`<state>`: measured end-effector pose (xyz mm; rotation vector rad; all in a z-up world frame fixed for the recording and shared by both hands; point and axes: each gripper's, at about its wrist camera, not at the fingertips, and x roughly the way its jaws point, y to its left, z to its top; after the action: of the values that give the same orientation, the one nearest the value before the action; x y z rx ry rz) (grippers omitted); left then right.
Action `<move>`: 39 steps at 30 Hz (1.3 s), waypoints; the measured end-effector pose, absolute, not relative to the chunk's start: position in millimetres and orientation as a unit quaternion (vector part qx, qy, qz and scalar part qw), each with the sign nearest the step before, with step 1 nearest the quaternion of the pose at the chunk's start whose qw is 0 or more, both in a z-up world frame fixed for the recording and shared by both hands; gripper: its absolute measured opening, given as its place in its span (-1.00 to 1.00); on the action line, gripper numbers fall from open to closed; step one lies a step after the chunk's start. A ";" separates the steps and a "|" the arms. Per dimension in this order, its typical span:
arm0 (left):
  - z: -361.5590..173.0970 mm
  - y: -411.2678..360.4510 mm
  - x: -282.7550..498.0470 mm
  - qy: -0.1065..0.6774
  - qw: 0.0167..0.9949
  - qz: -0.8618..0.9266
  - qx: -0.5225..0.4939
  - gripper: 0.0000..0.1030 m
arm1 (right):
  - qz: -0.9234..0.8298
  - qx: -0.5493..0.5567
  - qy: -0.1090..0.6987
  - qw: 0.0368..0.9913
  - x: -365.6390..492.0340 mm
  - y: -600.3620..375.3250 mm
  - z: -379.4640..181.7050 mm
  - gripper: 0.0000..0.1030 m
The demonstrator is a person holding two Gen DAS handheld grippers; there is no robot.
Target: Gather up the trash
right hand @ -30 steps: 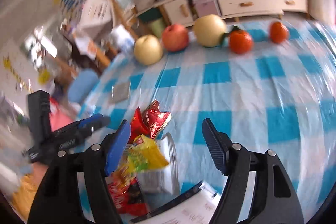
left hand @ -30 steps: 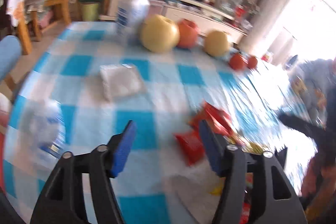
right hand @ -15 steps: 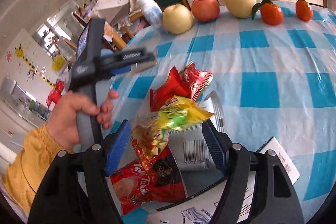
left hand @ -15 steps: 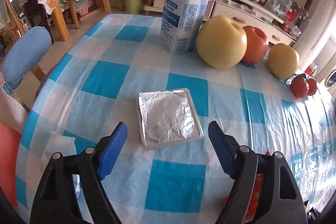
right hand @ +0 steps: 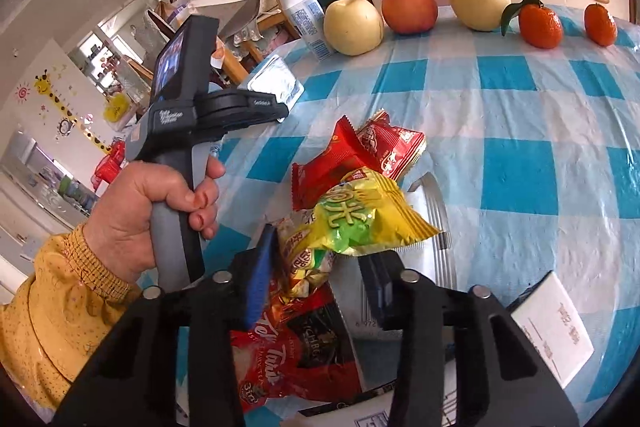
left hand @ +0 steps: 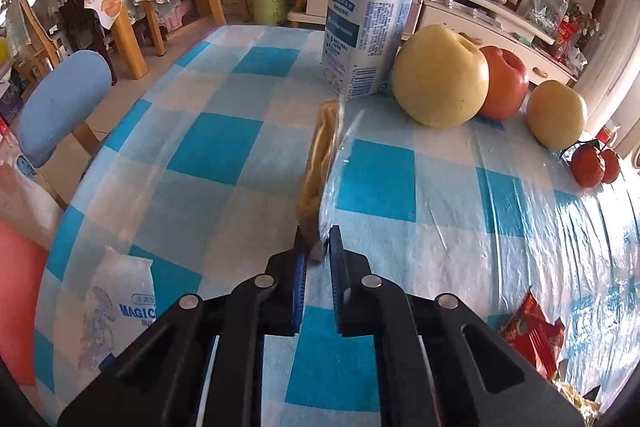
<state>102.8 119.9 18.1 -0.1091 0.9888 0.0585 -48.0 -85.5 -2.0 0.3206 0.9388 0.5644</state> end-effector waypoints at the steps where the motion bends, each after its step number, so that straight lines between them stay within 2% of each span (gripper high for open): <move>1: 18.7 121.5 100.6 0.472 0.879 0.024 -0.056 -0.80 | 0.268 0.151 0.444 0.841 -48.6 -85.7 -1.4 -0.26; 13: 50.0 145.1 41.1 0.429 0.897 -0.026 -0.106 -0.81 | 0.278 0.122 0.421 0.854 -61.2 -82.8 10.1 -0.48; 26: 58.6 187.4 -18.1 0.388 0.908 -0.037 -0.154 -0.81 | 0.276 0.104 0.401 0.867 -67.2 -75.5 21.3 -0.52; 39: 84.0 249.6 -48.1 0.338 0.920 -0.037 -0.194 -0.81 | 0.267 0.063 0.366 0.889 -73.2 -26.3 55.4 -0.53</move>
<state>-48.1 249.6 84.0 -0.3993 0.6947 -0.0764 -73.2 -26.3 55.4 0.1313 0.7592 0.5555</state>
